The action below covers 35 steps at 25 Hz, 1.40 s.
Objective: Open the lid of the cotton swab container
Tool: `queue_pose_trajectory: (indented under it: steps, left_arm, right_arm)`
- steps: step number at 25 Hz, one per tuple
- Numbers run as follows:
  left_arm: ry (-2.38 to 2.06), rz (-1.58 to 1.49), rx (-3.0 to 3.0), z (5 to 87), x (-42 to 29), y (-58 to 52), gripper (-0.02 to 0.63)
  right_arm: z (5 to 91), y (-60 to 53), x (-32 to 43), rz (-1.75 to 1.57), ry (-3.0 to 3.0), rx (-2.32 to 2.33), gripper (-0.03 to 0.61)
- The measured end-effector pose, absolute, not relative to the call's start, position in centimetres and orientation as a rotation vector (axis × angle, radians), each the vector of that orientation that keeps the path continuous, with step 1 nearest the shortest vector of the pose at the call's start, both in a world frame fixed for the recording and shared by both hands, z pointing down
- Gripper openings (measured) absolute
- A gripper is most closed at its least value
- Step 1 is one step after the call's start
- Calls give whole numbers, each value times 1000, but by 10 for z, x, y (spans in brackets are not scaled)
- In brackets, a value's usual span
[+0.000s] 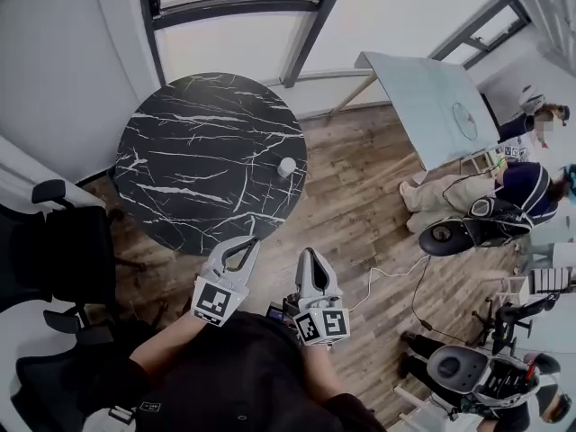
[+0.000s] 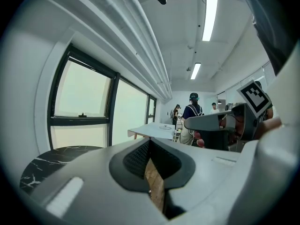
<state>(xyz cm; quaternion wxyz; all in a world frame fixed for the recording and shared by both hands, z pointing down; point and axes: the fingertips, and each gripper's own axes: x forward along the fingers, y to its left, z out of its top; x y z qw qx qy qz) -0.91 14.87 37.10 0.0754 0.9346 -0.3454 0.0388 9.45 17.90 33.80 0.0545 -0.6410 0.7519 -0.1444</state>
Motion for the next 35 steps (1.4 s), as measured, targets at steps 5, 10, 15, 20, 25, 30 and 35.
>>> queue_pose_trajectory:
  steps: [5,10,15,20,25,30,35]
  left_arm:
    - [-986,133,2800,387,-26,114,2]
    - [-962,143,2807,397,-34,88,2]
    - [-916,143,2828,398,-27,79,2]
    - [-888,168,2841,406,-21,76,2]
    - [-872,182,2877,409,-7,65,2]
    - [-881,207,2864,415,0,55,2]
    - [-894,183,2842,419,9,43,2]
  right_arm:
    - [336,146,75,-412,2260,-1966,-2]
    - [336,128,68,-406,2234,-2006,-2]
    - [334,117,73,-391,2200,-2042,-2]
    - [339,109,81,-390,2183,-2048,-2]
    - [345,94,91,-384,2181,-2035,-2]
    - [353,81,98,-407,2186,-2016,-2]
    - [368,68,109,-427,2204,-1998,-2]
